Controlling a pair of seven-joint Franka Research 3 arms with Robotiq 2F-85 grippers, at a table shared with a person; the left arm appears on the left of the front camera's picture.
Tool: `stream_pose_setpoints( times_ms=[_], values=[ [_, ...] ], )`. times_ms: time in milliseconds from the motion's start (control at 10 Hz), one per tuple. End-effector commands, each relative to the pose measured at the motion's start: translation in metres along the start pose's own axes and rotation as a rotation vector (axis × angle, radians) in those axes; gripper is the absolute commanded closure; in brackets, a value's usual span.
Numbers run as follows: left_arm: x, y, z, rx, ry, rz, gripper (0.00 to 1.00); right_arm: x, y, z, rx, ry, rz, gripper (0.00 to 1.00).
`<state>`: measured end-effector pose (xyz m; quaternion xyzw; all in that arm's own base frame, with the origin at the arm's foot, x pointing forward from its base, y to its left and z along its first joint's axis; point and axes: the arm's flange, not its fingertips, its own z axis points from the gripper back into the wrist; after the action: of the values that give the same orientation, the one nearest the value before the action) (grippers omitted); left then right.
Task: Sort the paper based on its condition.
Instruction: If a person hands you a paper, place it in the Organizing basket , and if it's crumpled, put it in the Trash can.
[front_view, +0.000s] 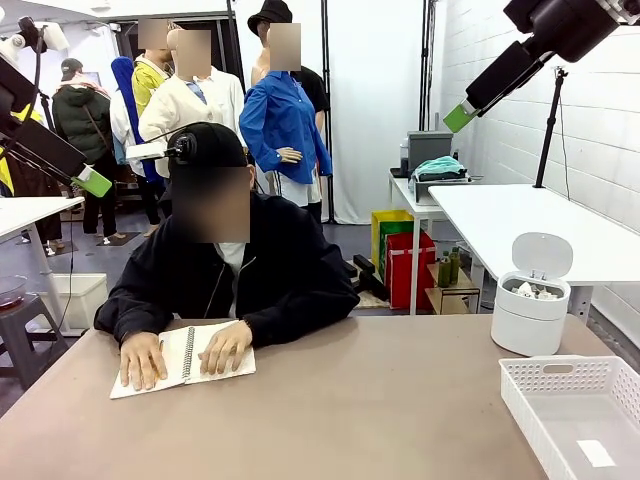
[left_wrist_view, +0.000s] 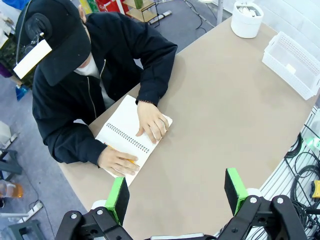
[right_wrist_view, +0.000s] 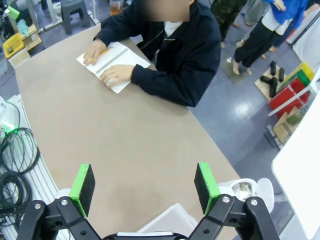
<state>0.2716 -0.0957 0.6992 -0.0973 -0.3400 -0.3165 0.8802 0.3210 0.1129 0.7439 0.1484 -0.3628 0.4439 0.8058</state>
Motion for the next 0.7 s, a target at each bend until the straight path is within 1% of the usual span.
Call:
stream_pose_setpoints(
  times_ms=[0, 600],
  values=[
    [-0.0001, 0.0006, 0.0000, 0.001, 0.000, 0.002, 0.00, -0.0007, 0.0005, -0.0004, 0.006, 0.008, 0.000, 0.00],
    [-0.0001, 0.0006, 0.0000, 0.001, 0.000, 0.002, 0.00, -0.0007, 0.0005, -0.0004, 0.006, 0.008, 0.000, 0.00]
  ],
)
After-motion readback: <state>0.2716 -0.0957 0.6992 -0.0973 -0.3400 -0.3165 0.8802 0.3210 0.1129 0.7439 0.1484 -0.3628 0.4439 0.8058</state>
